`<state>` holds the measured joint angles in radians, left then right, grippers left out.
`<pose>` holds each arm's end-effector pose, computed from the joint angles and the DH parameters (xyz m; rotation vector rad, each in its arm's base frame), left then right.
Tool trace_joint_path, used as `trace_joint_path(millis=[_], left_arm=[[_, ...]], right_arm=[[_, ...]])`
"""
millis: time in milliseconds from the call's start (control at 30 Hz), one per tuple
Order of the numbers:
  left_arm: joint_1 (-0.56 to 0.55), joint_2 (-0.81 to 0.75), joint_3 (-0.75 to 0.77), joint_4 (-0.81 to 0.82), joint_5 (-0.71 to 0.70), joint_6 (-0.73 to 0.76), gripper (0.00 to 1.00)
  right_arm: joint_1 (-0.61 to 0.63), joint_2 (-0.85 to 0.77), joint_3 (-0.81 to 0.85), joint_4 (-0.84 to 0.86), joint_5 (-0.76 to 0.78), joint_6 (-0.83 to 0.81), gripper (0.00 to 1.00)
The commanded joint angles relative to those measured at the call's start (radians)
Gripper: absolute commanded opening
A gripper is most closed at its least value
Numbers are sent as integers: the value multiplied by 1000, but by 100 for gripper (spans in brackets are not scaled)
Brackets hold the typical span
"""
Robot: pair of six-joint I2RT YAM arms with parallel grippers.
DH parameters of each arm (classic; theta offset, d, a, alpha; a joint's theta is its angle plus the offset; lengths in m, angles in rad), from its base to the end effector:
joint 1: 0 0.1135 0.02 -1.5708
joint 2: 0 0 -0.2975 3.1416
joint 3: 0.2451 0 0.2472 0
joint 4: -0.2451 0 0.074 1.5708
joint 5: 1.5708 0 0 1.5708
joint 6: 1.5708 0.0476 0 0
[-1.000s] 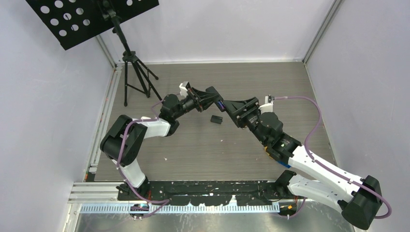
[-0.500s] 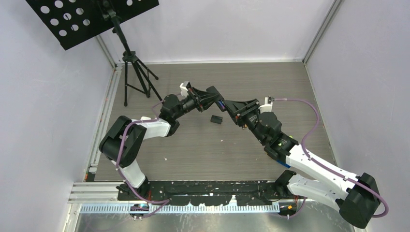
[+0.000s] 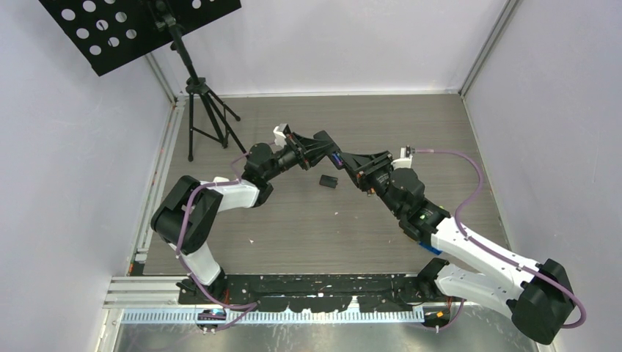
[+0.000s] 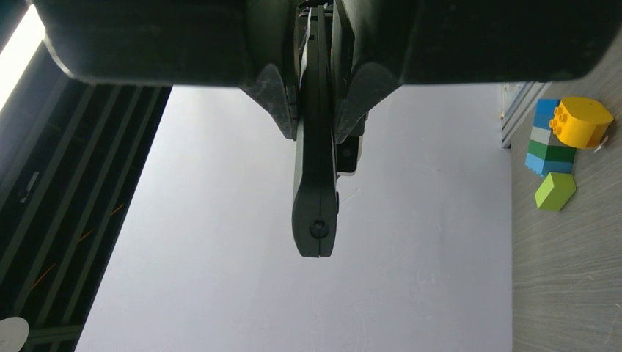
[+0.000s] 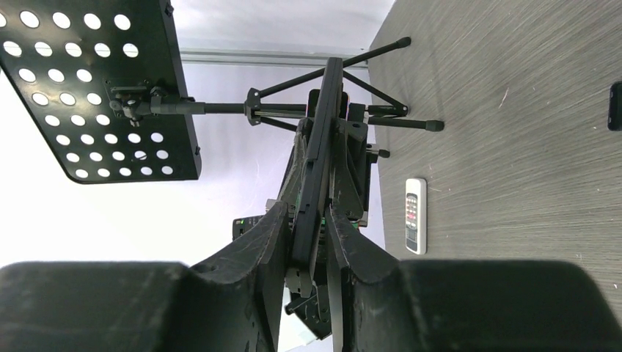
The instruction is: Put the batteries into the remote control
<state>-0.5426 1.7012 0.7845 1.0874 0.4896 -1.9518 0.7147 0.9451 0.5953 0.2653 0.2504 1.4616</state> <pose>0.3023 -0.2084 0.2744 -0.7849 1.7751 -2.2422 0.1673 0.1296 0.3187 0.8761 1.6482 1.4009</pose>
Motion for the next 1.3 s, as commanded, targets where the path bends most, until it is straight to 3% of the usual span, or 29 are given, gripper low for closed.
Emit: trace_joint_path(millis=[0, 233, 467, 500, 633, 733, 933, 1067, 1267], left_arm=[[-11, -35, 46, 77, 18, -12, 0], [-13, -35, 50, 77, 25, -8, 0], [-13, -54, 58, 39, 43, 65, 0], [-13, -62, 58, 22, 49, 88, 0], [-4, -90, 80, -91, 102, 234, 0], [14, -87, 106, -132, 185, 345, 0], [43, -99, 98, -221, 283, 540, 0], [55, -162, 94, -421, 272, 711, 0], [72, -287, 55, -772, 117, 951, 0]], right_arm=[[-9, 19, -3, -4, 13, 3, 29], [-14, 41, -2, -23, 6, 0, 25], [-20, 49, 38, -161, 10, -46, 18], [-21, 50, 45, -177, 4, -68, 21], [-36, 42, 58, -171, -68, -181, 54], [-66, 14, 60, -125, -155, -238, 63], [-100, -66, 68, -100, -294, -373, 68], [-103, -89, 128, -234, -297, -504, 68], [-106, 2, 251, -505, -176, -669, 64]])
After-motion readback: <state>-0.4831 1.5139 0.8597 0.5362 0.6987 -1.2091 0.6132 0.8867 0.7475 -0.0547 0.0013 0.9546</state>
